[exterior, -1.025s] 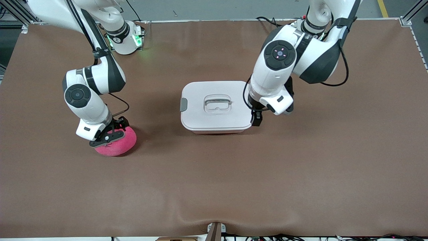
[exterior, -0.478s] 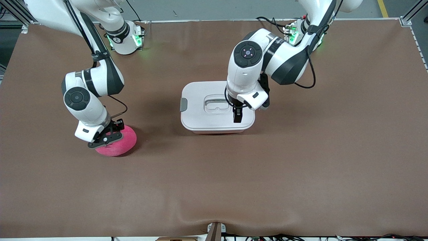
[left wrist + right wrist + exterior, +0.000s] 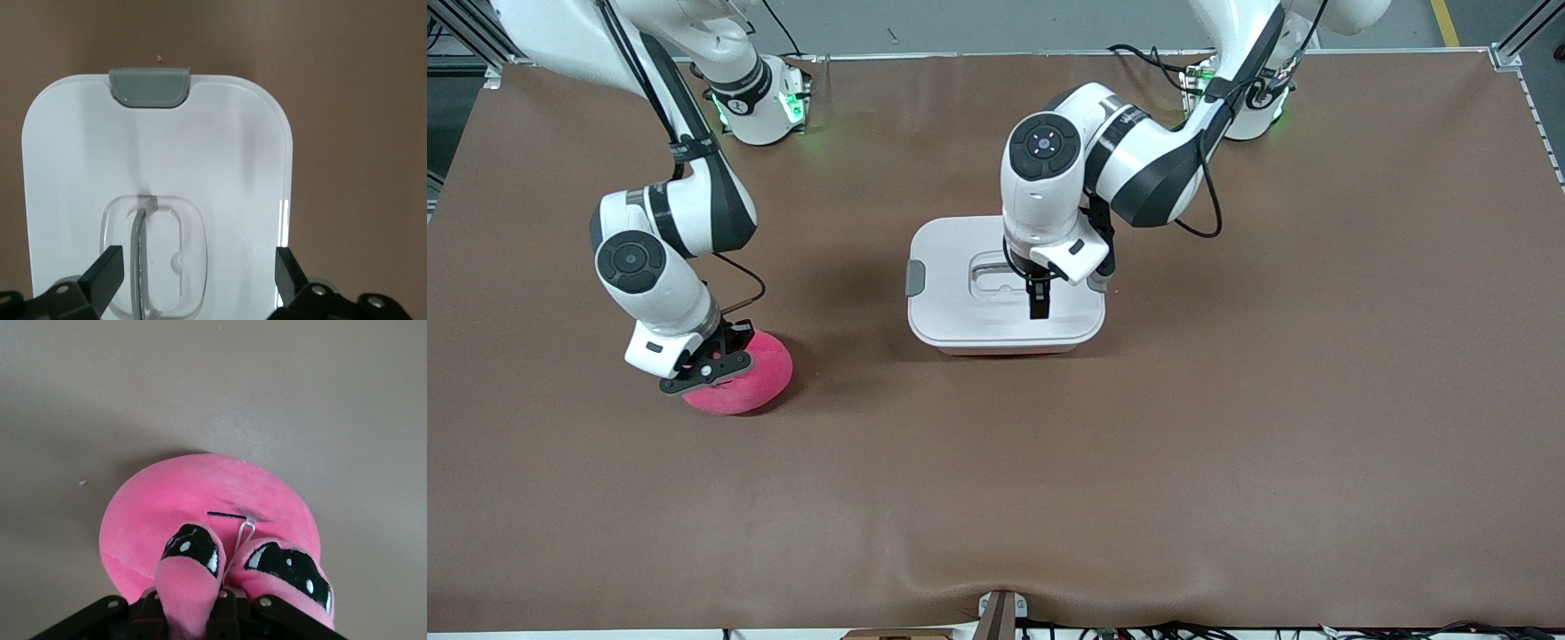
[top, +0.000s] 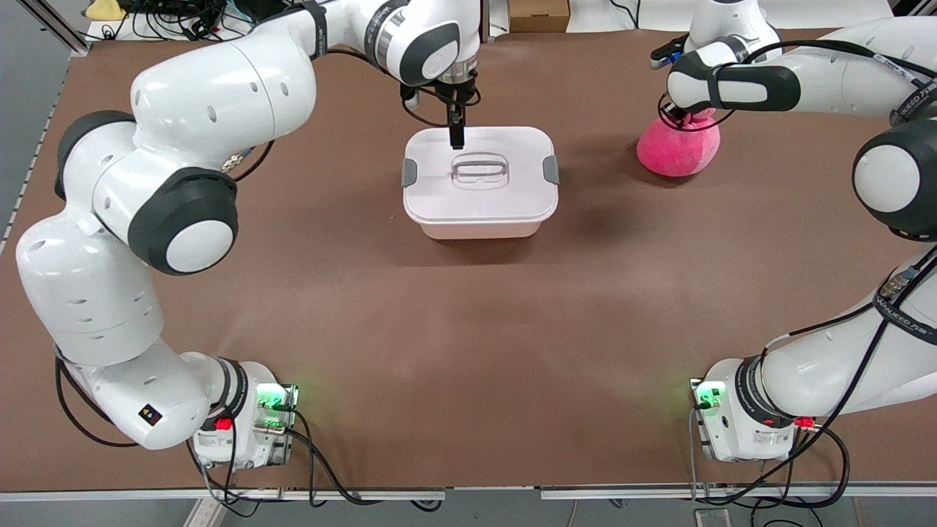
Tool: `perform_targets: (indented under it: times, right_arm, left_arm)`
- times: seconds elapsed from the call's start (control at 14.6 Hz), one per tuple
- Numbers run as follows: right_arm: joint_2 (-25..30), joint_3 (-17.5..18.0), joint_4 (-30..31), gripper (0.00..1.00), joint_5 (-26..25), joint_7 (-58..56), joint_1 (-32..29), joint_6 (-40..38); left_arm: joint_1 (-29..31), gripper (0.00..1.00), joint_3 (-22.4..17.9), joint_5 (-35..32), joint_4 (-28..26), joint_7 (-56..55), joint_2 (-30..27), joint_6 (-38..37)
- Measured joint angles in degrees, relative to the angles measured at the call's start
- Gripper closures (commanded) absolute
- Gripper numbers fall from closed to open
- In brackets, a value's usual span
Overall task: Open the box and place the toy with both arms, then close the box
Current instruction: 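Lower the left gripper onto the lid handle and grasp it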
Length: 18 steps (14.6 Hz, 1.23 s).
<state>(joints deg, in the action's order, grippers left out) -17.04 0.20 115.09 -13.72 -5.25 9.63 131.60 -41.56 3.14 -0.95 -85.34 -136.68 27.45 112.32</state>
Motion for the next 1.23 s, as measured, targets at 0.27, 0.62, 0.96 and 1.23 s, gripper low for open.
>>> perform_targets:
  times: [0.27,0.62,0.96,1.23]
  right_arm:
    - [0.0,-0.06,-0.03,1.0,-0.02,-2.1,-0.05,0.0]
    - [0.01,-0.12,-0.17,1.0,-0.02,-5.0,-1.06,0.0]
    - [0.02,-0.12,-0.23,1.0,-0.02,-5.79,-1.49,0.0]
    - [0.03,-0.12,-0.27,1.0,-0.02,-5.84,-1.5,0.0]
  left_arm:
    - [-2.13,0.0,0.02,-0.01,-2.08,-2.33,0.06,3.06]
    - [-3.5,0.06,0.03,-0.01,-5.07,-2.89,0.1,7.94]
    - [-3.67,0.35,0.03,-0.01,-8.01,-3.01,0.1,10.54]
    - [-3.7,0.55,0.03,-0.01,-8.04,-3.01,-0.08,10.8]
